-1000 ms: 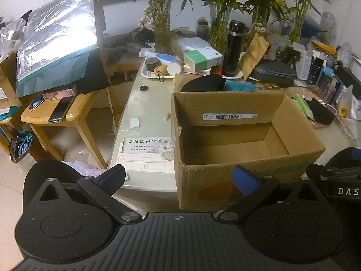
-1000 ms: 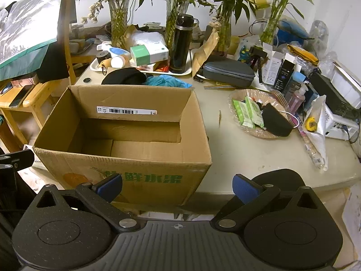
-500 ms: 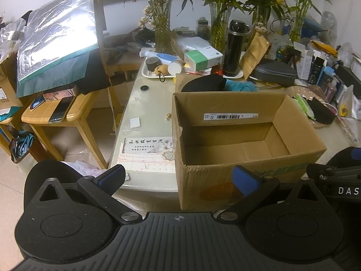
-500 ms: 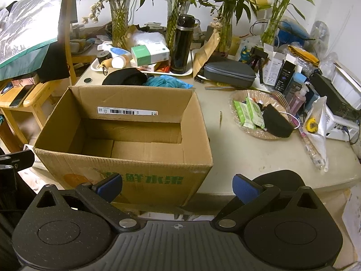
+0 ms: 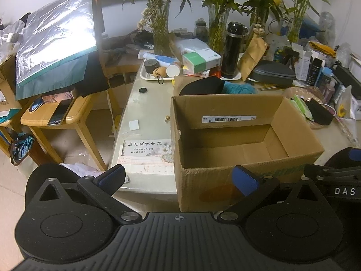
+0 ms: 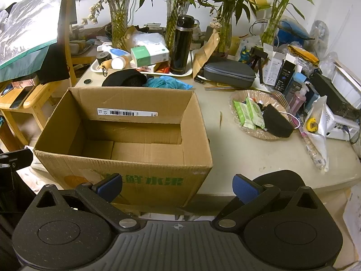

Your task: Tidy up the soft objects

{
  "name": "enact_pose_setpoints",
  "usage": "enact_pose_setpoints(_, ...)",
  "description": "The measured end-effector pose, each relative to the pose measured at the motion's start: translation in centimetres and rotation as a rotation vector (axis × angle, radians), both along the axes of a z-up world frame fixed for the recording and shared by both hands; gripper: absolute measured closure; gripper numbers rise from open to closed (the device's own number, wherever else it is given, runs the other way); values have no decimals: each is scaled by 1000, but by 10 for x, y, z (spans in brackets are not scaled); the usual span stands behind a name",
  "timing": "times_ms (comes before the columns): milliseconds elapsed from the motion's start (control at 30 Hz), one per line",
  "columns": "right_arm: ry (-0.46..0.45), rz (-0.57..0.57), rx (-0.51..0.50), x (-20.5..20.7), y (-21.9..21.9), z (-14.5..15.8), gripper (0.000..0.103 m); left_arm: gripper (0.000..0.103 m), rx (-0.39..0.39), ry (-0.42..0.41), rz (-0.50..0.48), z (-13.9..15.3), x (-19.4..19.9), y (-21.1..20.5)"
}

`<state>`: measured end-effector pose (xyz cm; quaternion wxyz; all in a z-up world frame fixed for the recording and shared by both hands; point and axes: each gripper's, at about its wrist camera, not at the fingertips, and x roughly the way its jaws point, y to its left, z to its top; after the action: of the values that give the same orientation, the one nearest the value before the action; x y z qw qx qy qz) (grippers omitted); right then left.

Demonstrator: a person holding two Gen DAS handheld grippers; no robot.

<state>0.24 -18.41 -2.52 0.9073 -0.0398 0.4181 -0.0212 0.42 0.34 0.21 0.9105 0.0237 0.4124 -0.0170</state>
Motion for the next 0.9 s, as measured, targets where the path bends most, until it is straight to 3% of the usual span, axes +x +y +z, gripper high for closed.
enact_pose_setpoints(900,-9,3,-8,3,-1,4,0,0,7,0,-5,4,1,-1)
